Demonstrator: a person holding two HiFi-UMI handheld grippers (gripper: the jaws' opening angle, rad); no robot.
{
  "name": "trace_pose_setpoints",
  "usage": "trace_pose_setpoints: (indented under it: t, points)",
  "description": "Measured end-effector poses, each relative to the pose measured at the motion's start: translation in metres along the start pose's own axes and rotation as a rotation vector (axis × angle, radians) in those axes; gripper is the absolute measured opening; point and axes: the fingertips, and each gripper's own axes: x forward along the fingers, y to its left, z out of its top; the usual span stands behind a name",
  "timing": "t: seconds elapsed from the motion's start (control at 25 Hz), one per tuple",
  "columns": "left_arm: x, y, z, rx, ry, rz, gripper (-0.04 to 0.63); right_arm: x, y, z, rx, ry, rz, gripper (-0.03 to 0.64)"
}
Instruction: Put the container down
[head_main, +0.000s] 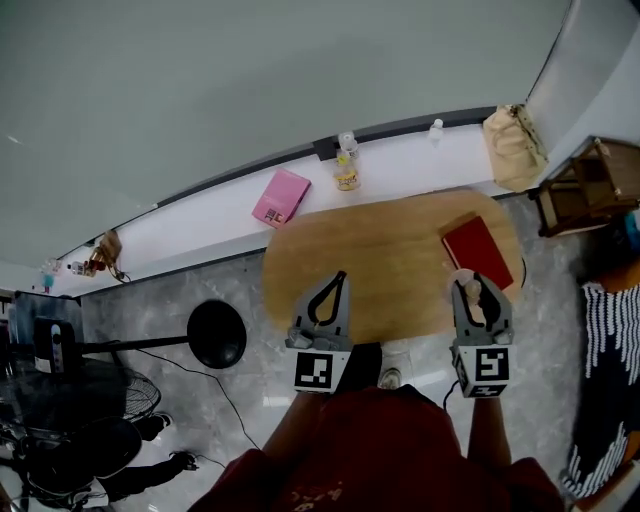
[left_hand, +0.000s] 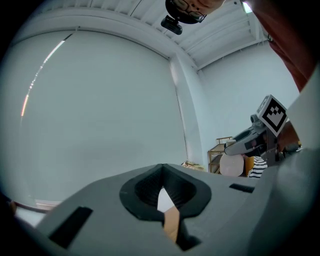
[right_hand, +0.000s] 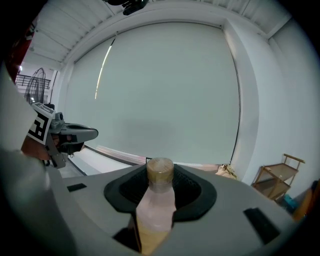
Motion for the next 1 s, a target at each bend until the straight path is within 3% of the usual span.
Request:
trace_pose_setpoints:
  t: [0.6,0.84,1.0]
  points:
    - [0.035,0.038,-0.090,-0.011,0.147,-0.035,0.005,0.103,0.051,-0.061,-0.020,0.184,0.142,0.138]
    - [0.036,0.049,-0.139,-0.091,0.233,-0.022,0.005,0.141,0.079,-0.097,-0.039,0.258,0.205,0.138]
    - [0.036,0.052,-0.173,-0.133,0.288,-0.031,0.005,0.168,0.098,-0.115,0.029,0.316,0.225,0.138]
